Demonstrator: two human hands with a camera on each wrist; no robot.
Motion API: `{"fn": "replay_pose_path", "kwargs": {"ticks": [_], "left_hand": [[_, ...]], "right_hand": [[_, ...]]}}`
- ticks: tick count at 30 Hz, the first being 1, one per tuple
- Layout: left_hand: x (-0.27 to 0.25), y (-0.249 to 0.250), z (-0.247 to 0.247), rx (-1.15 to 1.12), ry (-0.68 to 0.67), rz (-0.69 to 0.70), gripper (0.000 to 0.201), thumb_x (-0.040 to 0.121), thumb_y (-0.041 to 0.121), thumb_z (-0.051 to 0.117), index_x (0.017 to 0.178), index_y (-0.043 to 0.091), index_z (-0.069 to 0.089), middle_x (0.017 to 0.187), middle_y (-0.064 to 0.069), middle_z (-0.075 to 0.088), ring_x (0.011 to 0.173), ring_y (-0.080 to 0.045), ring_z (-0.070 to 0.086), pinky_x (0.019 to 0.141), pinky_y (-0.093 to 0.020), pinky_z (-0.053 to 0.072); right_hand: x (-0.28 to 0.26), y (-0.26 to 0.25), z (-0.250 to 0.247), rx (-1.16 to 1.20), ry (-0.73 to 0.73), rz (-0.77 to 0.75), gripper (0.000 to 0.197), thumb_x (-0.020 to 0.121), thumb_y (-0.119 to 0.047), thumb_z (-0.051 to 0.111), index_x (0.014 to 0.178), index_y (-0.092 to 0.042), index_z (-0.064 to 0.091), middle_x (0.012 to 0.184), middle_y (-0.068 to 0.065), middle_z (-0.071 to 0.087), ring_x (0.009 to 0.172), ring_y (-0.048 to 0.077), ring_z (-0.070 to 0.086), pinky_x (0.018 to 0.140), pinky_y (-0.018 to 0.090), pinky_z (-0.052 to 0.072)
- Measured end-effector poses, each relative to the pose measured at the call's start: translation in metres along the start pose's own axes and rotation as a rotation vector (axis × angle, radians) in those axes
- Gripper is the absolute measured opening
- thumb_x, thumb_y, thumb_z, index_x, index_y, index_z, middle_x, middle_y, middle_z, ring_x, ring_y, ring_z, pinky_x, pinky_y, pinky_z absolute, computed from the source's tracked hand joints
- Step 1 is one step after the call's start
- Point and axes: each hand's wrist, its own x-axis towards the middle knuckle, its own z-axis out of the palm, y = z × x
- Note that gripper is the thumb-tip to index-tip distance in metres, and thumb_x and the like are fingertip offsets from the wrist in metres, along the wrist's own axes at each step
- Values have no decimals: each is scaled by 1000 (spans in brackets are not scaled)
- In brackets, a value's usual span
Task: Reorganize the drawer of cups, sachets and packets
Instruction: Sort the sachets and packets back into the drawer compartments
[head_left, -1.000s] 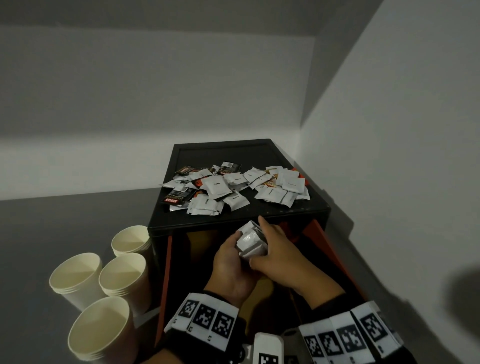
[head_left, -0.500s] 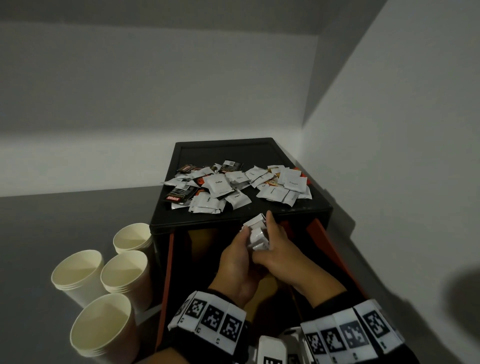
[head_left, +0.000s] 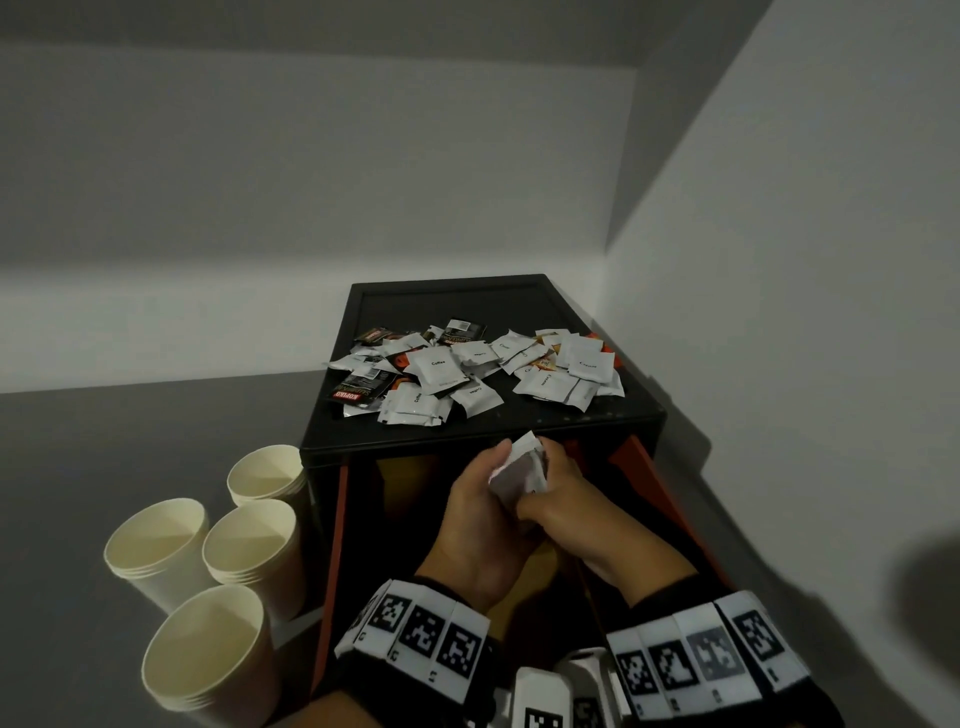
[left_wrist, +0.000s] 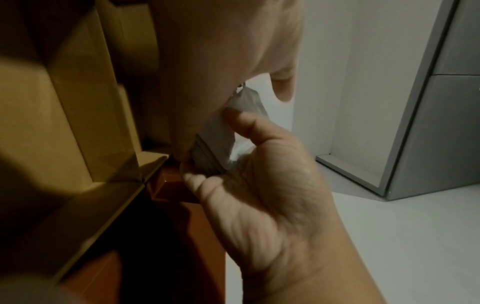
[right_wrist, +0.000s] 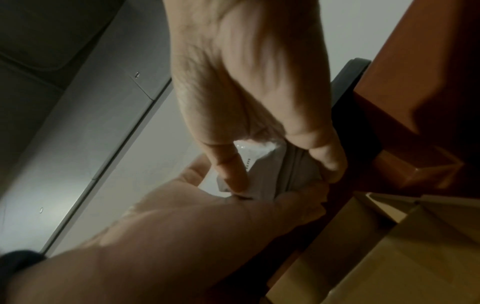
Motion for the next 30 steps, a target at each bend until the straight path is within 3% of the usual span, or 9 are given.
{"fn": "replay_pose_path", "kwargs": {"ticks": [4,7,8,11,14,18,23,26,30], "left_hand": [[4,-7,-1,215,78,58,27,89,10,49,110,-2,58,83,-8,68,68,-14,66,62,-27,52],[6,-8,0,264,158,91,21,94,0,40,97,-19,47,51,-1,57,44,-9,56,47,-20,46],[6,-9,-1,277,178,94,20,94,0,40,93,-19,47,51,-1,57,44,-10,56,47,-20,47],[5,-8,1,328,202,65,15,90,-4,41,80,2,51,55,-2,59,48,-11,59,49,-22,48],[2,-6,7,343,223,16,18,87,-7,40,76,2,50,47,-1,54,38,-9,52,42,-18,43],[-1,-4,10,359,368,-40,26,82,-2,46,103,0,60,75,-14,62,63,-24,58,63,-32,48],[-9,4,18,481,463,-113,22,85,-4,43,66,3,54,65,-12,50,55,-22,48,50,-26,40],[-12,11,17,530,464,-121,18,91,-1,44,77,9,51,70,-4,46,59,-15,45,53,-27,40],[-20,23,18,541,535,-187,15,92,3,46,102,-2,57,79,-15,56,74,-27,55,65,-31,43]], "right_hand": [[3,4,-2,105,-31,-7,82,70,-12,55,144,-29,24,138,7,41,120,24,48,99,42,47],[6,9,-5,223,-67,3,68,78,2,53,139,-22,33,125,7,55,113,22,55,97,37,48],[6,10,-6,250,-74,5,65,80,6,51,137,-20,35,122,7,56,111,21,56,96,34,48],[7,13,-6,263,-82,16,62,81,10,51,136,-14,37,122,8,57,113,22,55,96,34,48],[7,14,-3,226,-93,13,61,77,11,54,132,-12,41,119,11,60,112,25,58,97,42,49],[9,15,-3,245,-111,22,57,77,6,60,127,-16,45,116,11,62,106,27,62,89,45,53],[8,15,-4,332,-163,90,52,83,17,45,117,-22,50,104,4,64,90,20,63,69,32,54],[17,13,3,385,-167,146,52,84,21,32,111,-16,54,96,10,63,82,22,62,63,32,53],[25,2,18,412,-193,249,26,91,6,48,95,-16,62,86,14,65,76,28,62,70,40,52]]}}
